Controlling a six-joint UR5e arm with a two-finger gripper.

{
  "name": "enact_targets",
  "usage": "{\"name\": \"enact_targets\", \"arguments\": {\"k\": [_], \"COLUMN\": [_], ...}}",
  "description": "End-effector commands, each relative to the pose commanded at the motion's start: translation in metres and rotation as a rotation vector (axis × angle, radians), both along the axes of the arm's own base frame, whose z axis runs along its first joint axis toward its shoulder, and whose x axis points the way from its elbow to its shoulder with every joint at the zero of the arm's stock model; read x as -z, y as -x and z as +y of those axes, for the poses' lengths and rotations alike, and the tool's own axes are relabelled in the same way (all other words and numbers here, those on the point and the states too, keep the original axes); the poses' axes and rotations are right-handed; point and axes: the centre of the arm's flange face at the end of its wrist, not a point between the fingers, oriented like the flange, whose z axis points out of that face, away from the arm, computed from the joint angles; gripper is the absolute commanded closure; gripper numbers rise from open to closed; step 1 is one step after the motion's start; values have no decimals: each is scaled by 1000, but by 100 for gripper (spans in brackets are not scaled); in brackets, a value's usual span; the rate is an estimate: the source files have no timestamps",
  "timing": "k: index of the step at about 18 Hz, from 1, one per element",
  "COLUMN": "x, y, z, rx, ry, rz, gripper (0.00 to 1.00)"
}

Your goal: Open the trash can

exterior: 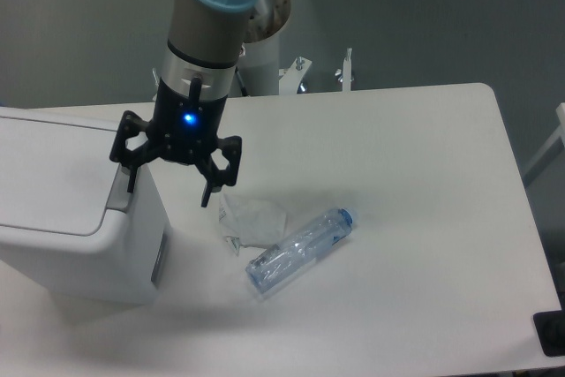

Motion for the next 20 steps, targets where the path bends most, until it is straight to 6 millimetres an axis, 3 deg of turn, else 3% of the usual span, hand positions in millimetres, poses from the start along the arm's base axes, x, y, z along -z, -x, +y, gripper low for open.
{"name": "enact_targets", "arguments": {"k": [5,20], "x": [10,6], "y": [1,2], "z": [3,2], "rx": [0,-2], "ry": [14,7], "rz": [-6,1], "gripper": [0,0]}}
